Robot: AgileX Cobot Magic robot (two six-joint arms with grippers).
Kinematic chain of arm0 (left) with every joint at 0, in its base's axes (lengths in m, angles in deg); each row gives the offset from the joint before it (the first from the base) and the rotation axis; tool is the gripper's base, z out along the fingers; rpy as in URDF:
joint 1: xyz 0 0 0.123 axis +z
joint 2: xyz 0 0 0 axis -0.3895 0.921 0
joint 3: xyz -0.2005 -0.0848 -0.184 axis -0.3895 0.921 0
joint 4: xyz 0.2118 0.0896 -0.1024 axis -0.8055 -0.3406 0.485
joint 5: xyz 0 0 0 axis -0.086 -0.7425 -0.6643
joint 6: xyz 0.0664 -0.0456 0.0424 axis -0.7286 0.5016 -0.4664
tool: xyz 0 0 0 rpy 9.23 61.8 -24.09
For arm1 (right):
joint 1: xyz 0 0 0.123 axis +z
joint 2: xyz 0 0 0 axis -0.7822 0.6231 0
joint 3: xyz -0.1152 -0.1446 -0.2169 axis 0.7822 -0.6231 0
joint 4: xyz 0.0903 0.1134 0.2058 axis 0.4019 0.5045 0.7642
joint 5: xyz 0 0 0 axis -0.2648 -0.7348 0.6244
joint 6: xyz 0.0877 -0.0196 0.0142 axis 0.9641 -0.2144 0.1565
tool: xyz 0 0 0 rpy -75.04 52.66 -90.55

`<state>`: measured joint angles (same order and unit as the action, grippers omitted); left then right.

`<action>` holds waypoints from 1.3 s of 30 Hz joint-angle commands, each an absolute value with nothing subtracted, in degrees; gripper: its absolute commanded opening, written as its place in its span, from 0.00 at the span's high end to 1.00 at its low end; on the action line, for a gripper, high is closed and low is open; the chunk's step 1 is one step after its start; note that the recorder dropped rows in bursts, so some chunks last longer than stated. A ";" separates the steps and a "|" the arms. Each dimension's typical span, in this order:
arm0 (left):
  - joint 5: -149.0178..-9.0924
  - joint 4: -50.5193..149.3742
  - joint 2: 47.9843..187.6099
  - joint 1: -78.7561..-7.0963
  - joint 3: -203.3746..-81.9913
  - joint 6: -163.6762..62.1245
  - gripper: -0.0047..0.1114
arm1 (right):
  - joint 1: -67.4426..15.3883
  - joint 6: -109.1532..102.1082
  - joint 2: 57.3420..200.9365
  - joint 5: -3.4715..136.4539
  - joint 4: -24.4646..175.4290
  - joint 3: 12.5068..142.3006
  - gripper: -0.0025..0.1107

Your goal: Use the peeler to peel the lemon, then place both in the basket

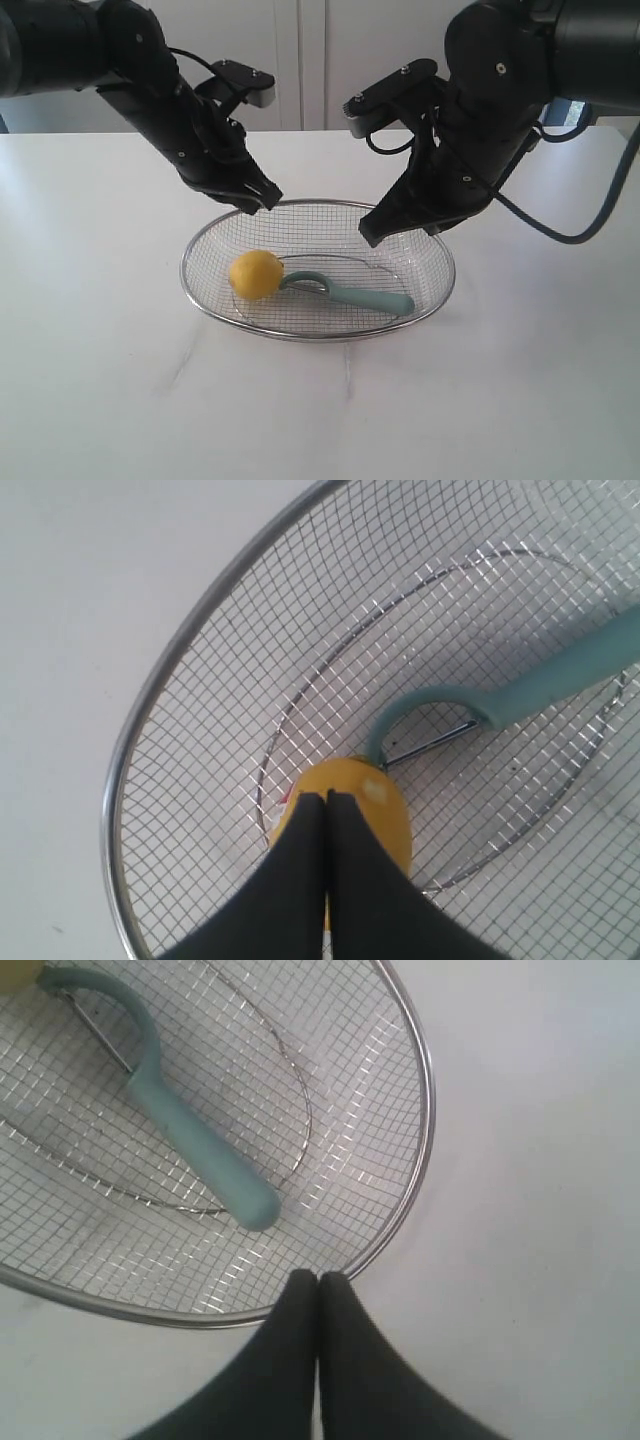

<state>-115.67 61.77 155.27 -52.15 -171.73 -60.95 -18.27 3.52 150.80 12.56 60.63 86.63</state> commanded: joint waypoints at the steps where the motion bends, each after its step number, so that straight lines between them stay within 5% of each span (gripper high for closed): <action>1: -115.97 62.02 150.29 -52.30 -171.96 -60.68 0.95 | -18.34 3.57 150.14 13.07 60.61 86.13 0.98; 25: -118.49 52.51 117.59 -51.65 -169.78 -66.67 0.95 | -18.34 3.57 150.14 13.07 60.61 86.13 0.98; 31: -115.41 52.74 109.62 -45.10 -154.11 -55.59 0.95 | -18.34 3.57 150.14 13.07 60.61 86.13 0.98; 39: -90.96 59.67 95.63 -36.61 -124.35 -42.40 0.95 | -18.34 3.57 150.14 13.07 60.61 86.13 0.98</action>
<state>-99.73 55.68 101.02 -38.75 -133.33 -46.56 -18.27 3.52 150.80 12.70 60.63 86.63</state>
